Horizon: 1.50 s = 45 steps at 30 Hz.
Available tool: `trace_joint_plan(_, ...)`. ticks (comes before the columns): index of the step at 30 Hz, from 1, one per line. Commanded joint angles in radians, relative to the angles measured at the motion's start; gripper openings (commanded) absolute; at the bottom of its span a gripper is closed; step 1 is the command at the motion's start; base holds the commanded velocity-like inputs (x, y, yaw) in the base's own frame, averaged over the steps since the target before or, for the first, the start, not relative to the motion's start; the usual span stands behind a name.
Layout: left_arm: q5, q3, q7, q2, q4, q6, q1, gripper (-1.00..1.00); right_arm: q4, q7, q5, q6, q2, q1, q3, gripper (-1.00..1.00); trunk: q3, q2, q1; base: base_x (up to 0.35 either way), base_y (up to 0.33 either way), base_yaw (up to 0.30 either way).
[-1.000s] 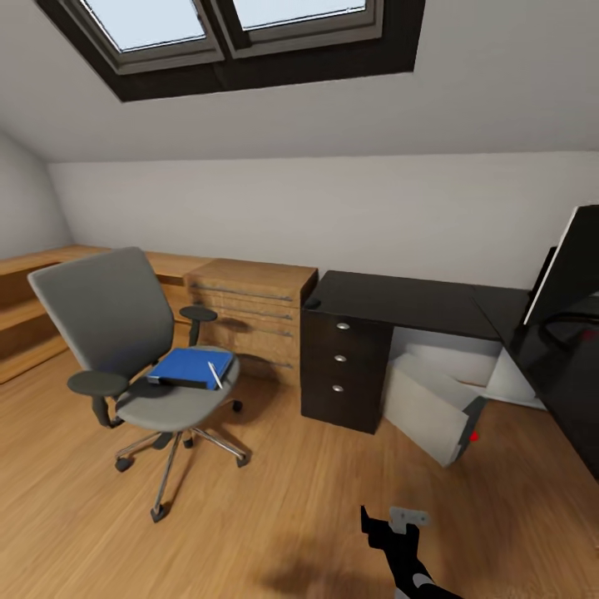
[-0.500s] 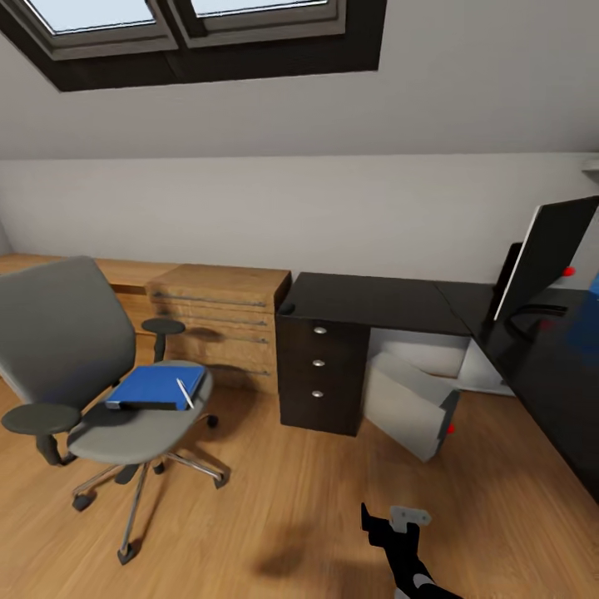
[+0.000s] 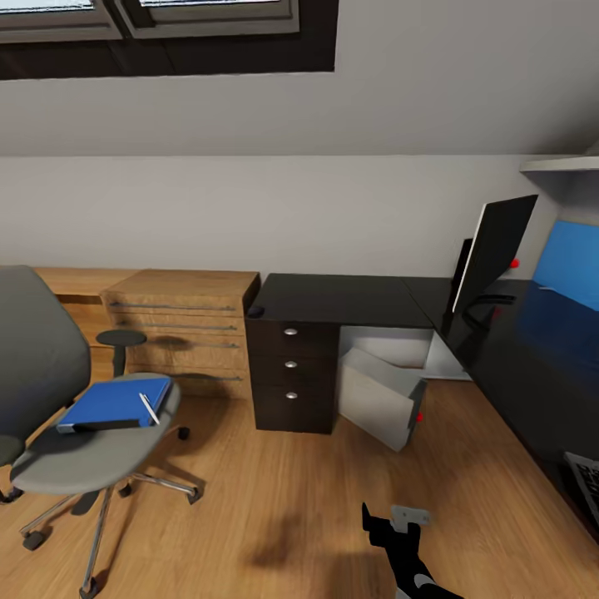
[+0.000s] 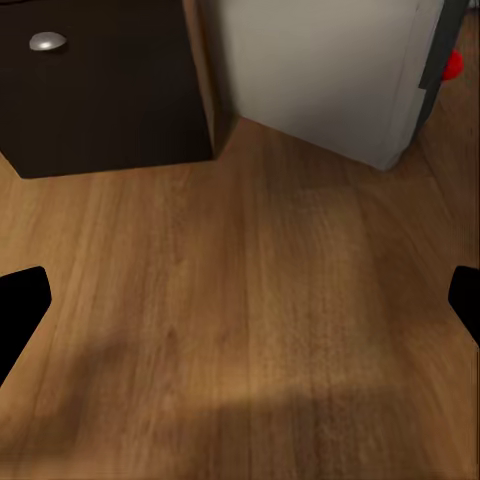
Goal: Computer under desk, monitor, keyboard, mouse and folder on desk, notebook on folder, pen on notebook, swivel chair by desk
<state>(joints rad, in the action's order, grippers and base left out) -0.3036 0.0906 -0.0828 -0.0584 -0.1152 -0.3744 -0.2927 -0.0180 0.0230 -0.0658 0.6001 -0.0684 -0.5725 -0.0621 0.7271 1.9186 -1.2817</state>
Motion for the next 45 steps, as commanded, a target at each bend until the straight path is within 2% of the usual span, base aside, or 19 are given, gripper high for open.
trace_joint_plan(1,-0.005,0.009,-0.006,0.000,0.000,-0.003,0.000,1.00,-0.002,-0.002,-0.002,0.004,0.000,-0.001,-0.005,1.00,0.001,0.000,0.000,0.173,0.142,-0.257)
trace_joint_plan(17,-0.005,0.009,-0.006,0.000,0.001,-0.003,0.000,1.00,-0.002,-0.002,-0.002,0.004,-0.002,-0.001,-0.005,1.00,0.001,0.000,0.000,0.226,0.079,-0.232)
trace_joint_plan(35,0.000,0.010,-0.006,-0.002,0.001,-0.005,0.000,1.00,-0.002,-0.001,-0.002,0.004,0.003,0.005,-0.007,1.00,0.001,0.000,0.000,0.139,0.029,-0.016)
trace_joint_plan(39,0.000,0.012,-0.007,-0.004,0.000,-0.007,0.000,1.00,-0.002,-0.002,-0.002,0.005,0.013,0.014,-0.007,1.00,0.001,0.000,0.000,0.016,0.000,0.000)
trace_joint_plan(45,-0.002,0.011,-0.010,-0.004,0.000,-0.006,0.000,1.00,-0.002,-0.002,-0.002,0.006,0.017,0.019,-0.007,1.00,0.020,0.042,-0.023,0.003,0.000,0.000)
